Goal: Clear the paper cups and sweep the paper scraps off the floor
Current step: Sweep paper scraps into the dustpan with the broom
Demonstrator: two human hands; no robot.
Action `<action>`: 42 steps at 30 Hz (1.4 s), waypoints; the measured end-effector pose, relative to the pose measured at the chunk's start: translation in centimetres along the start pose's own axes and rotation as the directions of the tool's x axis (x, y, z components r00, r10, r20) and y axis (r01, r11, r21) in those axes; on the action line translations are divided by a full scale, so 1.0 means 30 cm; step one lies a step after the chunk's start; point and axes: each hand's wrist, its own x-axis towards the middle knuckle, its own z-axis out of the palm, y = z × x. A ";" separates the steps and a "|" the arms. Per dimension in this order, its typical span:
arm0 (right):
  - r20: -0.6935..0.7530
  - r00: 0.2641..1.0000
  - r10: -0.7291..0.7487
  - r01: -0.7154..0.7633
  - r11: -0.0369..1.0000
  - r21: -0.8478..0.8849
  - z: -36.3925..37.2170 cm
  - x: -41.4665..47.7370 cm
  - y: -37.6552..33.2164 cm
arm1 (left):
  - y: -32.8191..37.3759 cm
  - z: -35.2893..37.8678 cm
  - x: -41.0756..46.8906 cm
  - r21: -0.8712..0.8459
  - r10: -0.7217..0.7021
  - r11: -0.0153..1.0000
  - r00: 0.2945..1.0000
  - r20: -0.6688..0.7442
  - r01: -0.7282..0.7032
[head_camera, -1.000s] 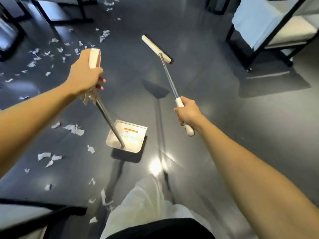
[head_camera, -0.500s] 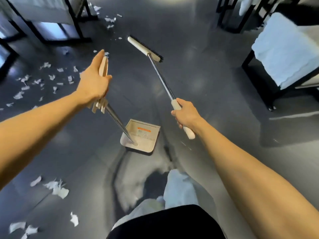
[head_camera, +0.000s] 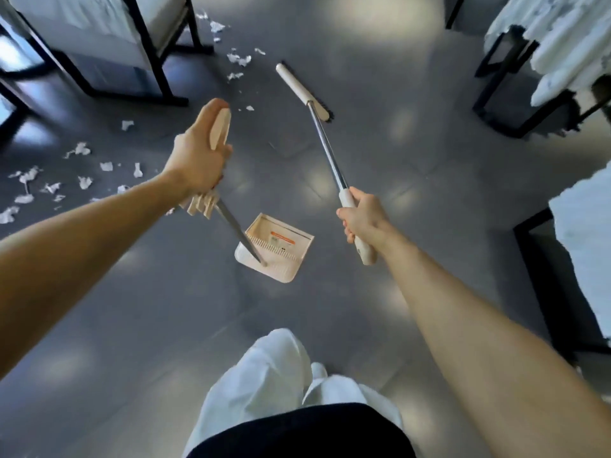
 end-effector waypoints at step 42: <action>0.406 0.909 -0.090 0.166 0.974 -0.156 -0.386 4.701 -2.209 | 0.622 0.334 4.919 -0.298 -0.337 0.922 0.893 -0.297 0.248</action>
